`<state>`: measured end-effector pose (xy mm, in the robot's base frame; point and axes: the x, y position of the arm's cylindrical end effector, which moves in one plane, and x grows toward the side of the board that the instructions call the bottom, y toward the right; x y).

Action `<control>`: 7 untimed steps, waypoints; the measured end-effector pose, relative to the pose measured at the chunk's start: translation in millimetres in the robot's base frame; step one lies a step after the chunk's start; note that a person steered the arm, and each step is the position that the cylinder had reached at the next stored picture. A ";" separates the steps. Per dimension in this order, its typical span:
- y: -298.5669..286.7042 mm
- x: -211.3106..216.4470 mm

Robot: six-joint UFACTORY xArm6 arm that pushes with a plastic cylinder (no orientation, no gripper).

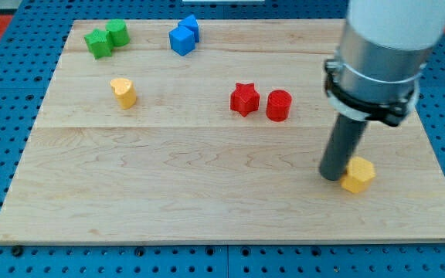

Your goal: Push the yellow heart to the yellow hexagon

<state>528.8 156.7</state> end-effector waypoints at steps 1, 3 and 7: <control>-9.7 -13.0; -236.7 -49.4; -314.5 -168.4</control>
<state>360.4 -157.9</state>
